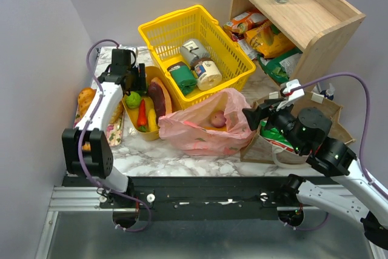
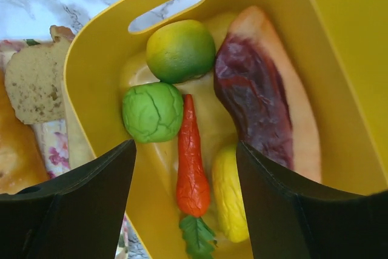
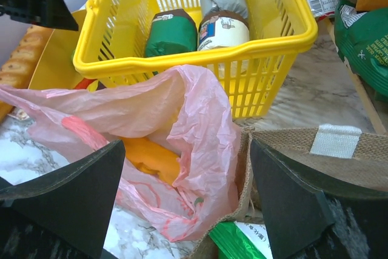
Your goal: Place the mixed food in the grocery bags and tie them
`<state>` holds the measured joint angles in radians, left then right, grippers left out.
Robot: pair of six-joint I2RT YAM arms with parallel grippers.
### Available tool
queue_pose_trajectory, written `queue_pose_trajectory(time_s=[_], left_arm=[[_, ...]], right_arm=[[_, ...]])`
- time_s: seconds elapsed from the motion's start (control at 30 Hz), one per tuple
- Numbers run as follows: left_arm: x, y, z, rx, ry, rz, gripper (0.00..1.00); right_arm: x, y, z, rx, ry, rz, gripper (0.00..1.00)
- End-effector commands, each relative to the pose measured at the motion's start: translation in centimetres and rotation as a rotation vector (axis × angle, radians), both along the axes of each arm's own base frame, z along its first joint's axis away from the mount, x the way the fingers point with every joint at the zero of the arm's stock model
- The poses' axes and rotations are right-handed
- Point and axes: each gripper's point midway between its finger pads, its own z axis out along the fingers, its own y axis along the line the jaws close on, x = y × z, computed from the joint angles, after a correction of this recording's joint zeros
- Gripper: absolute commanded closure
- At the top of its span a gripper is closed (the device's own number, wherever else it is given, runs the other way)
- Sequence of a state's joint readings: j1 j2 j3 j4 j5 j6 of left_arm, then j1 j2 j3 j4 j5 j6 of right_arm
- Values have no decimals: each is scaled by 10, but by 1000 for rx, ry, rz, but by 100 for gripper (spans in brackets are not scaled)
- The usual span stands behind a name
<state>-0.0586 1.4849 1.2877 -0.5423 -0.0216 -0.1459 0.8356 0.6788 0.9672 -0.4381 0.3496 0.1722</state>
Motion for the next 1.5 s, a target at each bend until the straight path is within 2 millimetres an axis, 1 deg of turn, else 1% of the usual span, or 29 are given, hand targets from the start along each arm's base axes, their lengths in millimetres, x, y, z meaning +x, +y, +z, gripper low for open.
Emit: queue_pose_trajectory(time_s=[0.0,0.1,0.13,0.2,0.23,0.33,0.43,0.63,0.73,0.83,0.97,1.03,1.07,1.1,1.17,1.2,1.27,1.3,1.33,1.37,1.4,1.43,1.47], left_arm=[[22,16,-16,100,65,36,29],[32,9,-35,131,110,11,30],[34,6,-37,134,114,5,30],[40,8,-48,159,141,13,30],[41,12,-52,177,157,25,30],[35,22,-65,227,206,48,29],[30,26,-78,243,239,69,25],[16,31,-103,275,337,75,21],[15,27,-111,254,354,54,19],[16,23,-119,236,375,35,19],[15,27,-130,263,405,36,19],[15,28,-137,273,429,34,22],[15,28,-139,277,434,32,25],[16,30,-140,284,434,35,34],[18,30,-137,285,426,39,43],[19,30,-134,284,414,38,49],[21,28,-128,275,398,36,54],[22,27,-117,262,367,41,58],[23,23,-110,240,344,31,60],[28,20,-98,223,299,28,62],[28,16,-78,198,240,24,64],[29,13,-66,182,199,11,65],[34,3,-49,151,129,-18,67]], right_arm=[[1,5,-4,-2,-9,25,8],[0,6,-7,-7,-11,30,8],[0,6,-6,-7,-15,31,7],[0,5,-7,-13,-18,31,7],[0,6,-9,-17,-15,33,7],[-1,5,-7,-13,-22,38,7],[-1,3,-8,-11,-21,33,7],[0,8,-14,-6,-2,40,7],[1,11,-16,-4,3,44,7],[1,12,-16,-3,5,47,7],[1,13,-13,0,-1,50,7],[1,12,-12,2,-4,50,7],[1,13,-11,5,-4,50,7],[2,13,-12,2,-2,48,7],[1,12,-14,4,2,48,7],[1,13,-14,5,1,49,7],[1,12,-14,5,1,46,7],[1,12,-14,6,0,46,7],[1,13,-16,0,4,48,7],[1,12,-15,-2,2,48,7],[1,12,-15,-1,1,47,7],[2,11,-15,-4,-1,43,7],[2,11,-15,-4,-1,43,7]])
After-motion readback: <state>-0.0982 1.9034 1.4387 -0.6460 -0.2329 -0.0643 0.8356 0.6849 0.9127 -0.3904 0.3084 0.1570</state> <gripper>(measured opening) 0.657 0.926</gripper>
